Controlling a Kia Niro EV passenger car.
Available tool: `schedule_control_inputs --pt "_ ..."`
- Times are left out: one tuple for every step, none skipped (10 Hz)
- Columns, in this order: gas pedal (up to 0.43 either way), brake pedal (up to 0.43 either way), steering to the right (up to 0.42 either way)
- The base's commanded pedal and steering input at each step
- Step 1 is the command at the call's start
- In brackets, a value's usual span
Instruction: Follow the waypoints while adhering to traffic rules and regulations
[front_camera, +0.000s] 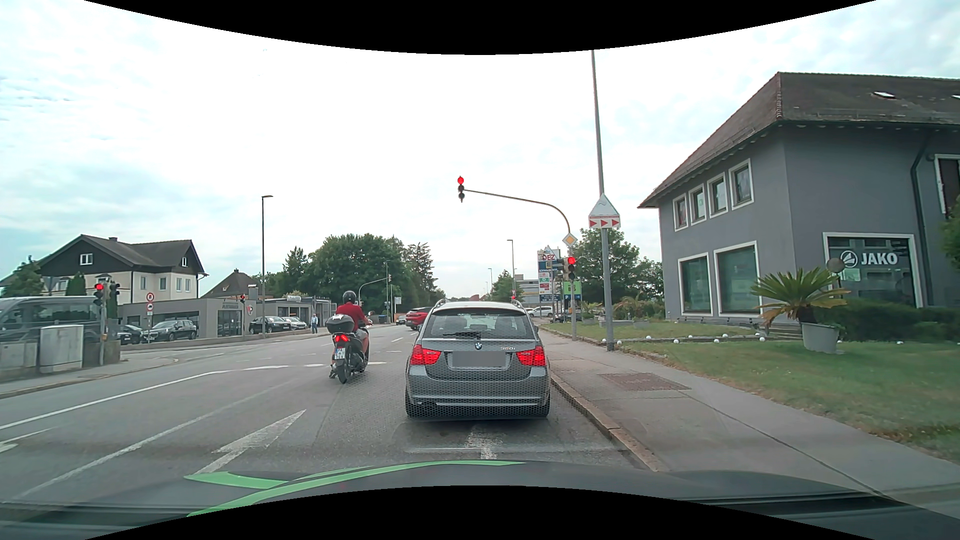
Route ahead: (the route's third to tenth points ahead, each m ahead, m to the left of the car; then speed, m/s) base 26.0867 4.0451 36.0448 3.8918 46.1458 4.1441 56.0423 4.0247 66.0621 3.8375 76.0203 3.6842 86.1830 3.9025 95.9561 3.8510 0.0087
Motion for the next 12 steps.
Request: schedule_control_inputs --pt "0.0 0.226 0.001" --pt "0.0 0.232 0.001" --pt "0.0 0.232 0.001" --pt "0.0 0.232 0.001" --pt "0.0 0.232 0.001" --pt "0.0 0.232 0.001" --pt "0.0 0.232 0.001" --pt "0.0 0.232 0.001" --pt "0.0 0.238 0.001" --pt "0.0 0.238 0.001" --pt "0.0 0.232 0.001" --pt "0.0 0.244 0.001"
